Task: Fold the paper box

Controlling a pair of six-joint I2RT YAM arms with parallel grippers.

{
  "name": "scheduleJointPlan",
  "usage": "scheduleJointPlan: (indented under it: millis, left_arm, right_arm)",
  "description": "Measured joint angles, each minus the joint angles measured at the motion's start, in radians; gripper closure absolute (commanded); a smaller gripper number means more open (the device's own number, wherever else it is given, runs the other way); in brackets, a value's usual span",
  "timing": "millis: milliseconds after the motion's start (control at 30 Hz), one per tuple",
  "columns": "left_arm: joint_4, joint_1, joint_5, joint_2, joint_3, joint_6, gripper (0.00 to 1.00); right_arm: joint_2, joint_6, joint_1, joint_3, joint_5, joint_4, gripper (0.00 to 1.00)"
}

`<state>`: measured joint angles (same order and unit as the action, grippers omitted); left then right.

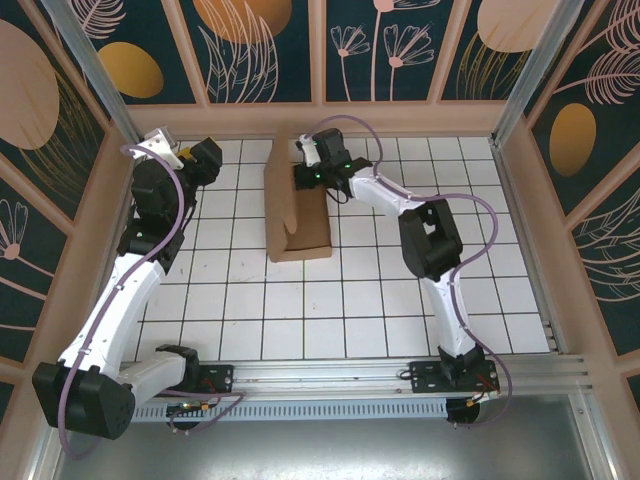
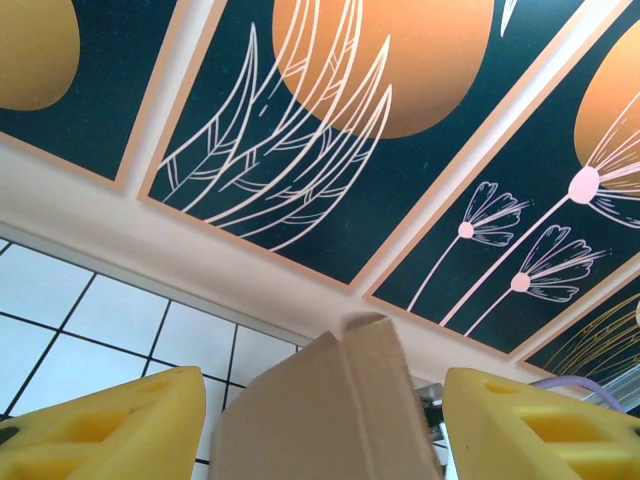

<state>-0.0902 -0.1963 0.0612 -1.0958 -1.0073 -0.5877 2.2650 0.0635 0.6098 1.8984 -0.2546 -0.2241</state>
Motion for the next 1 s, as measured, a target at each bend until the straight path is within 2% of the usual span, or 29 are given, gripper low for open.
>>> scheduleJointPlan:
  millis: [200, 433, 600, 867, 1000]
  left_arm:
    - [0.0, 0.0, 0.0, -0.003, 0.0, 0.0, 0.36]
    - [-0.003, 0.0, -0.011, -0.016, 0.0, 0.0, 0.36]
    - [-0.003, 0.0, -0.021, -0.027, 0.0, 0.0, 0.36]
    - [-0.003, 0.0, -0.027, -0.038, 0.0, 0.0, 0.36]
    - [-0.003, 0.0, -0.027, -0.039, 0.001, 0.0, 0.36]
  right_arm:
    - [0.026, -0.056, 0.09, 0.109, 0.023, -0.043, 0.39]
    - [0.03, -0.148, 0.096, 0.126, 0.112, -0.082, 0.4]
    - [0.082, -0.166, 0.073, 0.192, 0.149, -0.111, 0.5]
    - [0.163, -0.159, -0.042, 0.215, 0.149, -0.155, 0.58]
    - [0.178, -0.151, -0.055, 0.215, 0.151, -0.177, 0.61]
